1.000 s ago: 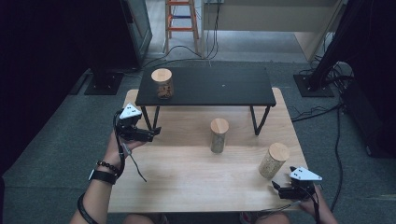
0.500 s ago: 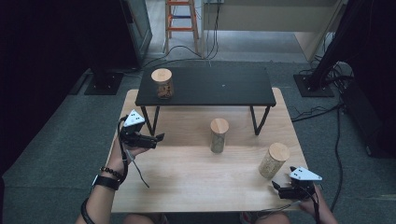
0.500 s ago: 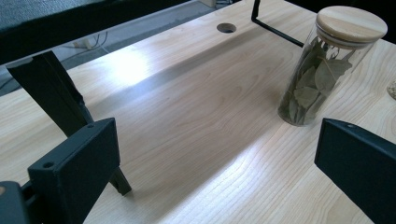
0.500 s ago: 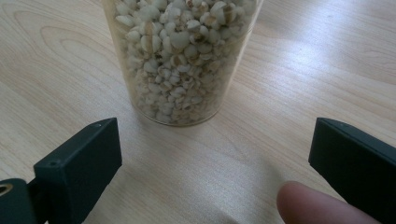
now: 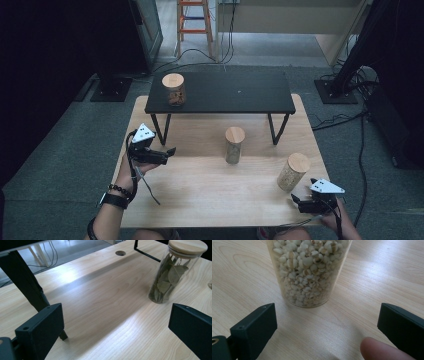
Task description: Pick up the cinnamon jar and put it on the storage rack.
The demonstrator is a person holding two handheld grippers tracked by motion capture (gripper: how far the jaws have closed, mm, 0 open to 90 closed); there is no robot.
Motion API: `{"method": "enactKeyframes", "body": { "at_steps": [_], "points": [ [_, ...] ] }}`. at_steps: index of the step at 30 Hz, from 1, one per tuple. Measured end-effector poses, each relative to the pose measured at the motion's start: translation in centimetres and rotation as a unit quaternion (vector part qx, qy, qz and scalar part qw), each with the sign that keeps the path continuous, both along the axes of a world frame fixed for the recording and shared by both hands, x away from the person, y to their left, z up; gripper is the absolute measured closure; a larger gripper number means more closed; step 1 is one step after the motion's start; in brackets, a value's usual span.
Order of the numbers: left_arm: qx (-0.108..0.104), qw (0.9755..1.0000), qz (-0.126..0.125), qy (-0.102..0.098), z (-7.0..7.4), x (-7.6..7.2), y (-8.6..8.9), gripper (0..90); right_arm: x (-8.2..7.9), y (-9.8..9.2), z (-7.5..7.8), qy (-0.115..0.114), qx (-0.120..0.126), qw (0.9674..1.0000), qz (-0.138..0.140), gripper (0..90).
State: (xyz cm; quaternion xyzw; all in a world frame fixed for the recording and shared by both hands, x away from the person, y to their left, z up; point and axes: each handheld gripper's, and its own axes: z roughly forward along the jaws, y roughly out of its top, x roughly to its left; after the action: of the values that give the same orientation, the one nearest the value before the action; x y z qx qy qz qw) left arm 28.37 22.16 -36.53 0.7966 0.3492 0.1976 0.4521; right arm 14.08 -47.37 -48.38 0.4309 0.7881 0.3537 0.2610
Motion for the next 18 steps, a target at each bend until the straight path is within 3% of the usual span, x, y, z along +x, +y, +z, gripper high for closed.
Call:
{"method": "enactKeyframes", "body": {
  "at_steps": [18],
  "points": [
    [-0.001, 0.9999, -0.011, 0.012, -2.5, -0.9, 0.3, 0.1, 0.0, 0.0, 0.0, 0.000, -0.001, 1.0000, -0.001, 2.5]
  ]
}}
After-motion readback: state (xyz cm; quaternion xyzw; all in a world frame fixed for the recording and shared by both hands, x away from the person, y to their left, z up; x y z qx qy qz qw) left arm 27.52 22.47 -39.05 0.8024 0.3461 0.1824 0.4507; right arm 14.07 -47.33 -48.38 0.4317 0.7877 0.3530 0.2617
